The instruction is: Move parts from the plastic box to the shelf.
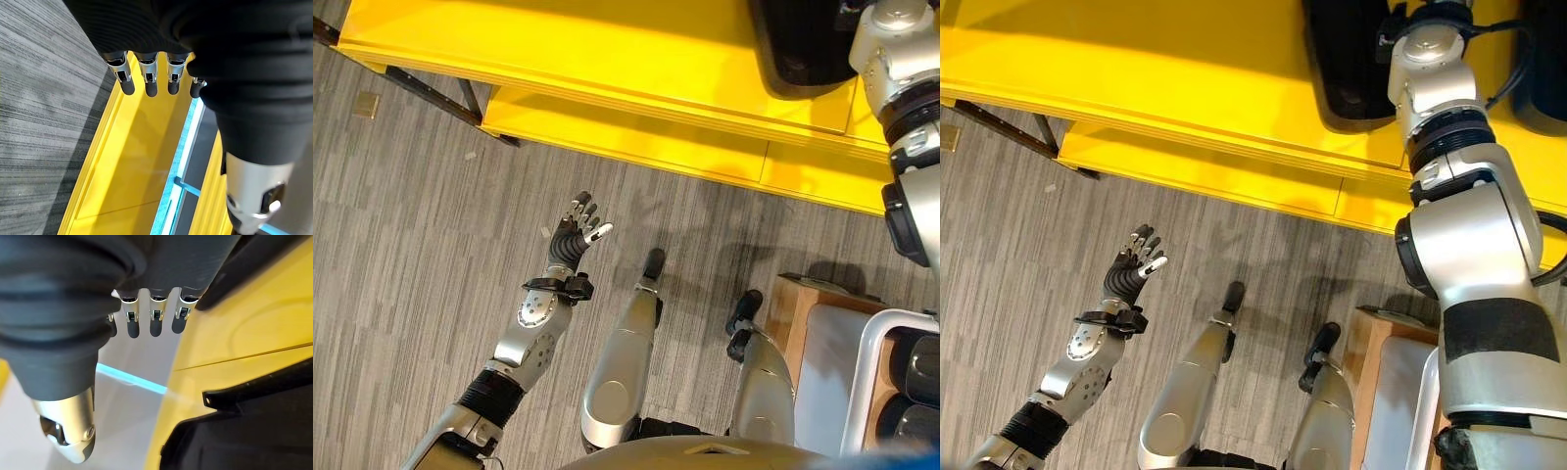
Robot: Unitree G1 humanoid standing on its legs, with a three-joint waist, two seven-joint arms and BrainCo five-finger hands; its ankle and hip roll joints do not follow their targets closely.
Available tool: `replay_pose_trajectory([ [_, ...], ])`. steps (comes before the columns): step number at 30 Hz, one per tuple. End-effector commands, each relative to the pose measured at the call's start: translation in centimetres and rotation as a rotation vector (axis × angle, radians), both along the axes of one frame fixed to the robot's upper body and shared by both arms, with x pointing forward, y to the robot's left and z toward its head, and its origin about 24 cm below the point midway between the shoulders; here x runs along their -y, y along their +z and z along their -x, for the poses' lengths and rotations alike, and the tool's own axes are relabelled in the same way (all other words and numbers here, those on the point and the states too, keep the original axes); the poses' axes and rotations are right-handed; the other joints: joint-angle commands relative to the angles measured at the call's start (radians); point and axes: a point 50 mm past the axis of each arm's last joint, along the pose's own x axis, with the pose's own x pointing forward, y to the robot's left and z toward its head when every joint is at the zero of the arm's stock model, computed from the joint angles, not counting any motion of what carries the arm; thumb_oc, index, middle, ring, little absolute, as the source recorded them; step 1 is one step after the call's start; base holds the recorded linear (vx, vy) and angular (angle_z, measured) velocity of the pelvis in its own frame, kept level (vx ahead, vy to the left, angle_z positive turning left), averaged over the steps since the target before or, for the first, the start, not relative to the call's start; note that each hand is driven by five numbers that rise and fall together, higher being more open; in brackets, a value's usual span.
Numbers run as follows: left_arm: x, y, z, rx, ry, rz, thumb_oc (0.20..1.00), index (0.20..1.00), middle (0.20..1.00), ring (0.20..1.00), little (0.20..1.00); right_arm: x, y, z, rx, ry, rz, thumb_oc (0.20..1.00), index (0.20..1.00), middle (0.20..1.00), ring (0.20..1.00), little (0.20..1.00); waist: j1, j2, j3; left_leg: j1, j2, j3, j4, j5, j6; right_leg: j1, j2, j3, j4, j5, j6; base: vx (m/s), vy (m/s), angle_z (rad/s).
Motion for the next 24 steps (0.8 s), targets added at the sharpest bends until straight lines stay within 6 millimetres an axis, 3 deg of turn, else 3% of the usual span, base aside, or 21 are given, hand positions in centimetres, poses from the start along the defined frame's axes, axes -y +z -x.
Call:
replay_pose_trajectory([
  [1, -0.6, 1.1, 0.5, 0.067, -0.001, 0.005, 1.000, 1.000, 1.000, 1.000, 1.000, -0.5, 0.2, 0.6, 0.108, 0.019, 0.092, 1.000, 1.000, 1.000, 1.000, 1.000, 0.002, -0.030, -0.042, 0.003, 0.049, 0.054, 0.087, -0.137, -0.023, 0.055, -0.018, 0.022, 0.011, -0.047, 0.025, -0.02, 0.003, -0.10],
  [8, -0.7, 0.7, 0.6, 0.047, 0.015, 0.007, 1.000, 1.000, 1.000, 1.000, 1.000, -1.5, -1.1, 0.8, 0.155, 0.090, 0.058, 1.000, 1.000, 1.000, 1.000, 1.000, -0.025, -0.032, -0.028, 0.011, 0.058, 0.062, 0.088, -0.137, -0.025, 0.044, -0.016, 0.030, 0.024, -0.049, 0.021, -0.02, -0.005, -0.06],
  [18, -1.0, 0.3, 0.9, 0.032, 0.026, 0.003, 1.000, 1.000, 1.000, 1.000, 1.000, -2.7, -3.6, -0.1, 0.083, 0.126, 0.084, 1.000, 1.000, 1.000, 1.000, 1.000, -0.044, -0.031, -0.018, 0.011, 0.068, 0.074, 0.083, -0.129, -0.029, 0.026, -0.011, 0.045, 0.036, -0.053, 0.017, -0.01, -0.005, -0.02],
  [24, -0.9, 0.2, 1.0, 0.029, 0.019, 0.000, 1.000, 1.000, 1.000, 1.000, 1.000, -1.8, -5.3, -0.6, 0.025, 0.106, 0.051, 1.000, 1.000, 1.000, 1.000, 1.000, -0.045, -0.021, -0.016, 0.014, 0.070, 0.076, 0.080, -0.126, -0.029, 0.019, -0.012, 0.047, 0.049, -0.057, 0.017, 0.00, -0.009, -0.02],
])
